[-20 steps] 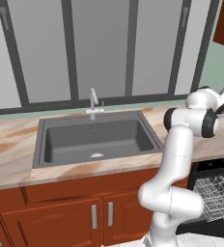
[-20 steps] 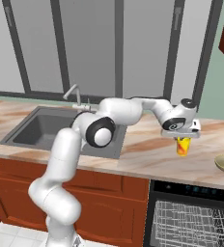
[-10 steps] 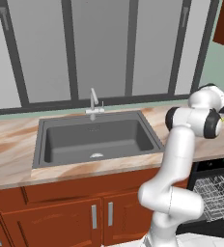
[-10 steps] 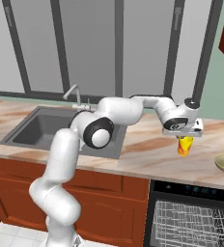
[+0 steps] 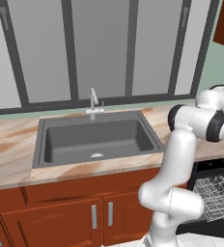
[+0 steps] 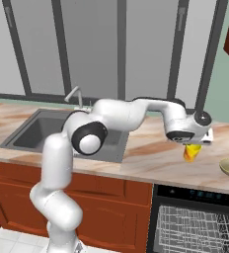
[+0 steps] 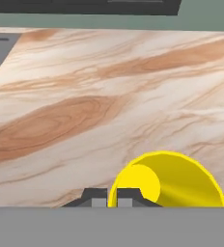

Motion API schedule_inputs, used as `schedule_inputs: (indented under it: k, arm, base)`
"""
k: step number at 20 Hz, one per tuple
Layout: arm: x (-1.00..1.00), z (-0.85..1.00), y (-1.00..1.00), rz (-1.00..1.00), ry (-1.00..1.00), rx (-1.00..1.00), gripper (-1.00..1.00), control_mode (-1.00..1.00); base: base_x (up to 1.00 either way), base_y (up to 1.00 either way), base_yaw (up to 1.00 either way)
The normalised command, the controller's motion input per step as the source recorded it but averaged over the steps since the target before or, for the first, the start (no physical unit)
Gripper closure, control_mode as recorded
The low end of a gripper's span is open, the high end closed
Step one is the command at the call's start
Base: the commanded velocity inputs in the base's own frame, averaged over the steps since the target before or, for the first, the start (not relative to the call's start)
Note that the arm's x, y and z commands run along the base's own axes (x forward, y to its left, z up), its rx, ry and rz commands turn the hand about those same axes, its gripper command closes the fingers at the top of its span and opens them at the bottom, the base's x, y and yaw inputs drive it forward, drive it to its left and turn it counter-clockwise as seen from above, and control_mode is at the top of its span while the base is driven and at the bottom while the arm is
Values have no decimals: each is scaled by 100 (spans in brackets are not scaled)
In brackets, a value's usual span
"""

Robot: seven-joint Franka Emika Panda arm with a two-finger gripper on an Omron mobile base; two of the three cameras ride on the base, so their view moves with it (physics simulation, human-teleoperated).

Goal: Pick up the cup and bowl from the counter, place them in the dishwasher, and close the dishwasher door.

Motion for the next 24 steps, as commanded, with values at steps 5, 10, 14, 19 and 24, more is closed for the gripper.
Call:
schedule_inputs:
  k: [5,10,14,19,24]
  arm:
    - [-73,26,0,-7,-17,2,100,-100]
    - [-67,16,0,-10,-10,14,100,-100]
    - [-63,0,0,-11,-5,20,100,-100]
    - [-68,0,-7,-16,-5,19,100,-100]
    - [-77,0,-8,-16,-6,13,100,-100]
  base:
    - [0,0,0]
    - [0,0,0]
    - [0,0,0]
    - [0,0,0]
    - [0,0,0]
